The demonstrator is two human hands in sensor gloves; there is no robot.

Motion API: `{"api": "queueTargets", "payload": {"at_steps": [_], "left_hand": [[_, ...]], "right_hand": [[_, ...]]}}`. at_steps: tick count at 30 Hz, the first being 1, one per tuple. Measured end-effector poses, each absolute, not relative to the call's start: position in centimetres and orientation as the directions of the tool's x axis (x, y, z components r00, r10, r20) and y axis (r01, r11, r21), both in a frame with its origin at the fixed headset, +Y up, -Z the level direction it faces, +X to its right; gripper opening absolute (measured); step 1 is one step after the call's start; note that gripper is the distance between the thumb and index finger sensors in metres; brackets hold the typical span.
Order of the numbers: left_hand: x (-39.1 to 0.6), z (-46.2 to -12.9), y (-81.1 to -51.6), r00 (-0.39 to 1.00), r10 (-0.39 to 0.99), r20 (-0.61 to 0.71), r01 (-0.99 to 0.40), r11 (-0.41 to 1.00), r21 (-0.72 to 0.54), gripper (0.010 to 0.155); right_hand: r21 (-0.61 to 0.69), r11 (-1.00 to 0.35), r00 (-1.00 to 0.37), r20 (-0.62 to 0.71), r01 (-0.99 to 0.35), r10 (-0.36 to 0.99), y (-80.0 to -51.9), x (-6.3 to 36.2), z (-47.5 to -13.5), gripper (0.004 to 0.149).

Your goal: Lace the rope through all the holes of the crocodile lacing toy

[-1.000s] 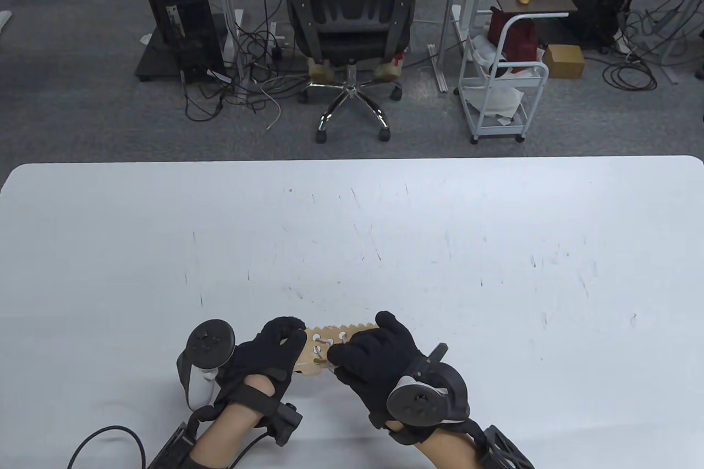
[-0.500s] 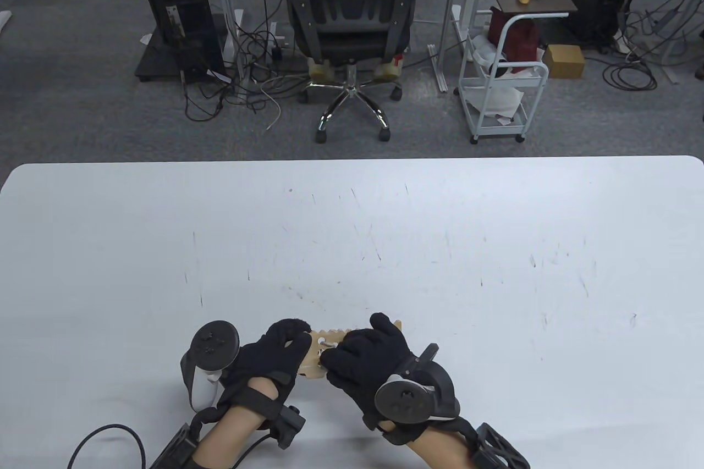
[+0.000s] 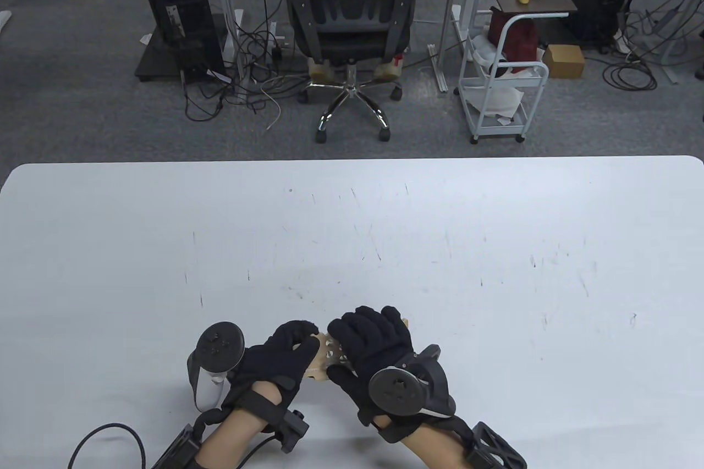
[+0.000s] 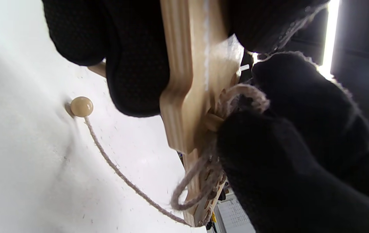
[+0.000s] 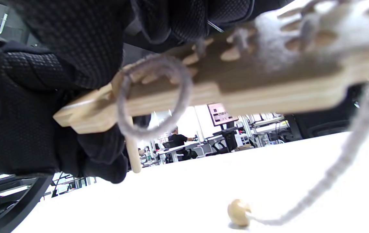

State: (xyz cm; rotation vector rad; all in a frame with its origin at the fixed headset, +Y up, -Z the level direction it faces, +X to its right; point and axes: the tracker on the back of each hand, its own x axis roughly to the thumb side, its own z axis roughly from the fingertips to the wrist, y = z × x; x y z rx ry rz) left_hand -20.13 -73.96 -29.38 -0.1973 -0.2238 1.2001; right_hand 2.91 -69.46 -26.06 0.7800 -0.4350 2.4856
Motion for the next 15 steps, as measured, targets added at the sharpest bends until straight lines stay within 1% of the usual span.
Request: {"api": "queueTargets", "payload": {"at_steps": [2,6,10,15], "left_hand": [[-19.95,-29.34,-73.90,0.342,0.936,0.079,-0.895,0.351,-0.277,0.054],[-19.71,-29.24,-73.63,0.375,0.919,0.122,-0.879,0.395,-0.269,0.054],[-19.66,-29.21,-73.58,0.387,0.913,0.126,-0.875,0.407,-0.262,0.054],[-20.05,-29.39,-73.93,0.364,0.928,0.075,-0.892,0.371,-0.260,0.053]], "right_hand": [[-0.145,-0.828,-0.718,0.592,-0.542,0.366,-69.57,2.94,-26.15,0.085],[-0.135,-0.830,-0.728,0.570,-0.541,0.381,-69.70,3.13,-26.40,0.090],[-0.115,-0.828,-0.726,0.558,-0.548,0.403,-69.83,3.19,-26.51,0.090],[-0.105,-0.827,-0.718,0.563,-0.553,0.409,-69.89,3.21,-26.51,0.089]]}}
